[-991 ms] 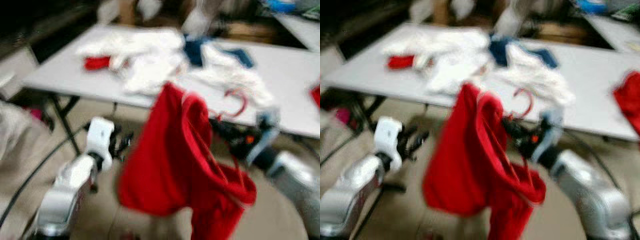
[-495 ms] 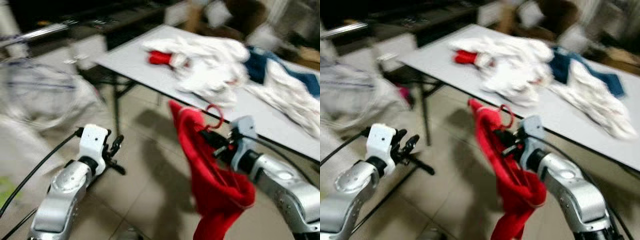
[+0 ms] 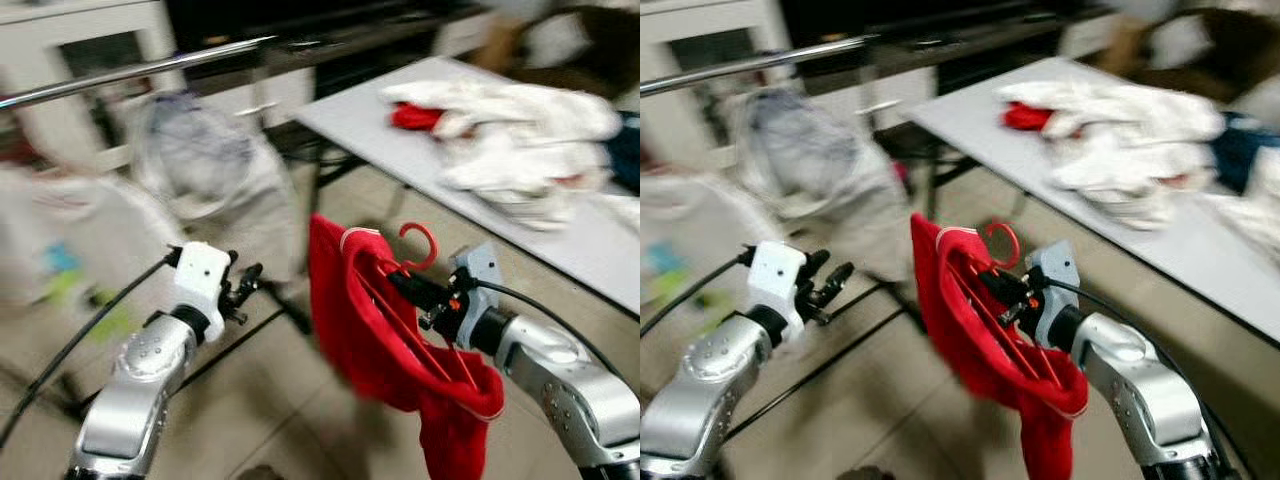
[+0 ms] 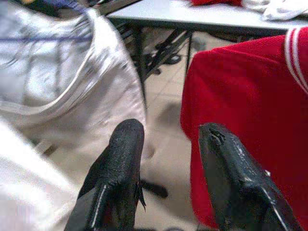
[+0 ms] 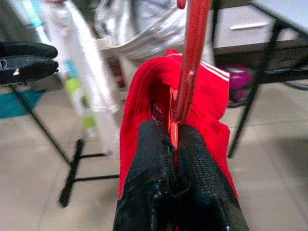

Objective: Hang hanger

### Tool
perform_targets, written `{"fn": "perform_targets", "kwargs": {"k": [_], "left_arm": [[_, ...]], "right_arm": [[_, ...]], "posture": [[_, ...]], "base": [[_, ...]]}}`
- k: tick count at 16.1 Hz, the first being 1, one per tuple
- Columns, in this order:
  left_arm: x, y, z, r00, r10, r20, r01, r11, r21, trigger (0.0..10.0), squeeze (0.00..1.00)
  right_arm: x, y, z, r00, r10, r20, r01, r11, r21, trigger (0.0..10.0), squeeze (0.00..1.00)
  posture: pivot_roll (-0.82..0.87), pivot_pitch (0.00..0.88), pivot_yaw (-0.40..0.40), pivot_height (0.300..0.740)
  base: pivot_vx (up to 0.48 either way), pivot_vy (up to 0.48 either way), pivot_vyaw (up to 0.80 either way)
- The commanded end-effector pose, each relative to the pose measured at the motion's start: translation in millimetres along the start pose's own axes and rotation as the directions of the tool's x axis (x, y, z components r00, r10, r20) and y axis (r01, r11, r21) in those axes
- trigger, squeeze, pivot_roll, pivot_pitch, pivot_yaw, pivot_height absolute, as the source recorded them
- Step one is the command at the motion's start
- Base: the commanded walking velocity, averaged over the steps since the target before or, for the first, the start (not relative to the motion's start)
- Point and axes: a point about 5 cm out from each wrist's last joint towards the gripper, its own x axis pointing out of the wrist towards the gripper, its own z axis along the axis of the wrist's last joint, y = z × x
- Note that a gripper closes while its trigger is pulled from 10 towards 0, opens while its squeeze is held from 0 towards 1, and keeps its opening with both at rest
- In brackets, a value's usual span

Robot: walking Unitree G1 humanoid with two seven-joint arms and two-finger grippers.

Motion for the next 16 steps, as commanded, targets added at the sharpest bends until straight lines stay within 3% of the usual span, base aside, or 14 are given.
{"fn": "perform_targets", "kwargs": {"k": [1,5,12,16], "left_arm": [[-1.0,1.7,1.3,1.000,0.009,-0.001,-0.009,1.000,0.015,10.0,0.00],[6.1,1.4,1.8,1.000,0.002,0.003,-0.002,1.000,0.016,10.0,0.00],[3.3,1.3,2.0,1.000,-0.009,0.008,0.009,1.000,0.028,10.0,0.00],[7.7,2.7,3.8,1.000,0.011,0.016,-0.012,1.000,0.027,10.0,0.00]], "right_arm": [[0.9,3.1,7.4,0.999,0.025,0.035,-0.024,1.000,-0.020,10.0,0.00],[1.9,1.8,6.8,0.999,0.009,0.040,-0.008,1.000,-0.028,10.0,0.00],[5.4,-0.3,6.9,0.999,0.029,0.023,-0.027,0.998,-0.059,10.0,0.00],[6.3,-4.3,5.6,0.997,-0.056,0.060,0.057,0.998,-0.019,10.0,0.00]], "posture": [[-0.08,0.000,-0.036,0.740],[-0.10,0.000,-0.021,0.740],[-0.08,0.000,-0.036,0.740],[-0.09,0.000,-0.021,0.740]], "base": [[0.000,0.000,0.80],[0.000,0.000,0.80],[0.000,0.000,0.80],[0.000,0.000,0.80]]}}
